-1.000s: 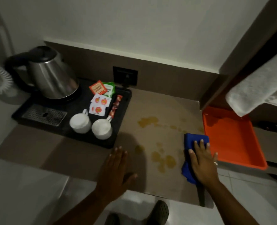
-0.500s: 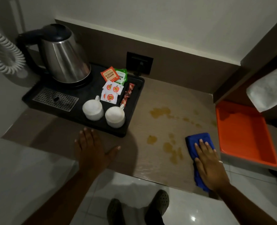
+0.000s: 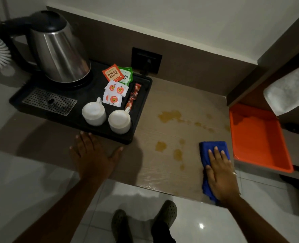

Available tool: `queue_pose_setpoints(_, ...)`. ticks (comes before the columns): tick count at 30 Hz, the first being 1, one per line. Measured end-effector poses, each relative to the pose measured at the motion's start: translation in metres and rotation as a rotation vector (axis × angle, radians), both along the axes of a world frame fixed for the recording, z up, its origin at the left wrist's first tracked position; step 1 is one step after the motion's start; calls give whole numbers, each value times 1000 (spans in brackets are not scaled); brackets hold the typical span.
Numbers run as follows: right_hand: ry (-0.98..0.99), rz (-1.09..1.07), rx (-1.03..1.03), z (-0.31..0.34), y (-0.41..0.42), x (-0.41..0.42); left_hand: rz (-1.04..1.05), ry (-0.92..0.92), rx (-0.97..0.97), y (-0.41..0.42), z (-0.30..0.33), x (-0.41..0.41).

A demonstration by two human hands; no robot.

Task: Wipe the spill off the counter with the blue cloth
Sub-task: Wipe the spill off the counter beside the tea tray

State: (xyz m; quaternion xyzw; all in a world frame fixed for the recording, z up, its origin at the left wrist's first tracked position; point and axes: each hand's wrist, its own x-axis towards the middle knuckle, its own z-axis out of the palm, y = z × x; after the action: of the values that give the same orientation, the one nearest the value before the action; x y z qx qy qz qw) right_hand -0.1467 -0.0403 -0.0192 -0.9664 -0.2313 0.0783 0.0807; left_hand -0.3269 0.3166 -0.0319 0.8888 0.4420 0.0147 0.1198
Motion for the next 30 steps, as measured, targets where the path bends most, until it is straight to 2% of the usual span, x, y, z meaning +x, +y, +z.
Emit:
queue_pose_setpoints(2, -11, -175, 6, 1, 35, 2, 4, -3, 6, 3, 0, 2)
queue_pose_setpoints(4, 21, -248, 32, 1, 74, -8, -7, -2, 10, 4, -1, 3)
queue_pose_setpoints(7, 24, 2, 35, -1, 93, -43, -6, 5, 5, -1, -4, 4)
queue_pose_setpoints(9, 24, 195, 18, -1, 69, -56, 2, 12, 3, -1, -5, 3)
queue_pose_setpoints(11, 26, 269, 20, 0, 37, -51, 3, 23, 9, 1, -7, 2)
queue_pose_setpoints(14, 37, 88, 15, 4, 29, -32, 3, 20, 17, 2, -8, 3)
queue_pose_setpoints(18, 37, -280, -15, 7, 103, -33, 9, 28, 12, 1, -6, 6)
queue_pose_setpoints(19, 56, -282, -8, 7, 122, -41, 9, 35, 7, 1, -5, 5)
queue_pose_setpoints(21, 30, -104, 1, 1, 145, -67, 13, 40, 7, 0, -4, 4)
queue_pose_setpoints(23, 40, 98, -13, 1, 136, -87, 19, 43, 7, 0, -3, 4)
queue_pose_setpoints(25, 63, 191, 12, 3, 103, -80, 22, 44, 1, 1, -2, 4)
queue_pose_setpoints(27, 60, 164, 19, 6, 66, -62, 20, 39, -2, 2, -3, 3)
queue_pose_setpoints(30, 52, -18, -15, 11, 49, -33, 12, 22, 4, 3, -6, 2)
